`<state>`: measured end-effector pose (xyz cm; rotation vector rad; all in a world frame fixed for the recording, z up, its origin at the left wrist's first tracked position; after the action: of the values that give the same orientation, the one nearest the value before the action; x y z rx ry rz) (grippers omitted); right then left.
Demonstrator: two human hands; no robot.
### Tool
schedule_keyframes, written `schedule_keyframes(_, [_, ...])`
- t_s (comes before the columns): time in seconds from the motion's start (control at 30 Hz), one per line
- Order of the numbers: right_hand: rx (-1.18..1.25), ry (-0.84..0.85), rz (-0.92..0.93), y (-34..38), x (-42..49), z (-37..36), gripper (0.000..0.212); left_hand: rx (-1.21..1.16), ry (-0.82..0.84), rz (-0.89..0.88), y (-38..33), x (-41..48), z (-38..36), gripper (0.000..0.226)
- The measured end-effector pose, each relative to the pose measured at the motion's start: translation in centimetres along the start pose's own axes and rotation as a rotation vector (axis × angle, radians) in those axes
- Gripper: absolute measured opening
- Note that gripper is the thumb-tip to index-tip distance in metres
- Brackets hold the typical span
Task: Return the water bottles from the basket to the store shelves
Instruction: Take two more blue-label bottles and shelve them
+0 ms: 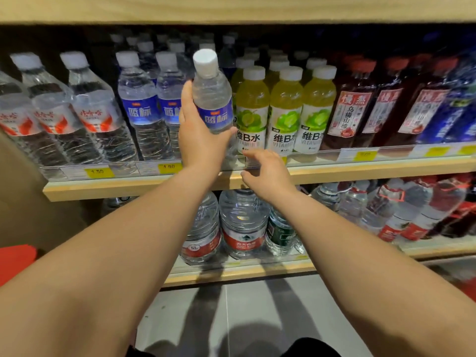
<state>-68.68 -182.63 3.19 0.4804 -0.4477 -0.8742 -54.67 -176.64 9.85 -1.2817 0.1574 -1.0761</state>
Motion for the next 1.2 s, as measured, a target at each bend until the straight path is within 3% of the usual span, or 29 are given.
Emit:
schedule_keyframes(0.13, [0.062, -0.037, -0.003, -0.3, 0.1, 0.0, 0.045, 0.156, 0.014, 0.046, 0.1, 0.0, -0.3, 0.116])
schedule_keyframes(0.3, [0.117, -0.053, -0.002, -0.6, 0.2, 0.1, 0.042, 0.357, 0.093, -0.037, -1.2, 0.5, -0.9, 0.111])
schedule_keyframes(0.47, [0.152, -0.058, -0.003, -0.4, 0.1, 0.3, 0.041, 0.564, 0.157, -0.045, -1.6, 1.3, -1.9, 0.098])
schedule_keyframes(0.6, [0.156, -0.042, -0.021, -0.4, 0.2, 0.5, 0.042, 0.737, 0.11, -0.025, -2.1, 1.7, -2.0, 0.088])
schedule_keyframes(0.77, [0.178, -0.047, -0.028, -0.3, 0.0, 0.4, 0.042, 0.818, 0.119, -0.047, -2.3, 2.1, -1.8, 0.074])
schedule_keyframes(0.9, [0.25, -0.009, -0.106, 0.1, -0.6, 0.4, 0.042, 0.755, 0.133, -0.086, -1.6, 0.9, -0.4, 0.076])
schedule_keyframes(1.0, [0.309, 0.021, -0.225, 1.1, -1.5, 2.0, 0.039, 0.523, 0.244, -0.144, -1.6, -0.2, 0.8, 0.057])
schedule_keyframes(1.07, [0.373, 0.036, -0.318, 1.6, -2.7, 3.5, 0.037, 0.389, 0.399, -0.055, -1.7, -0.8, 1.0, 0.041])
schedule_keyframes(1.2, [0.405, 0.092, -0.514, 3.0, -6.1, 7.4, 0.033, 0.269, 0.718, 0.228, -4.0, -2.5, 1.2, 0.038])
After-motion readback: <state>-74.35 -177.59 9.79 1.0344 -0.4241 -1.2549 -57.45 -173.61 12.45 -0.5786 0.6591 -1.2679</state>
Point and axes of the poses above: each hand's wrist, its own x-axis towards the middle knuckle, its own z-axis out of the back of the hand, y = z × x, the point moved 7 cm from there along x, towards the middle knuckle, and after that the axes turned 9 degrees about y, right-handed, at the moved point
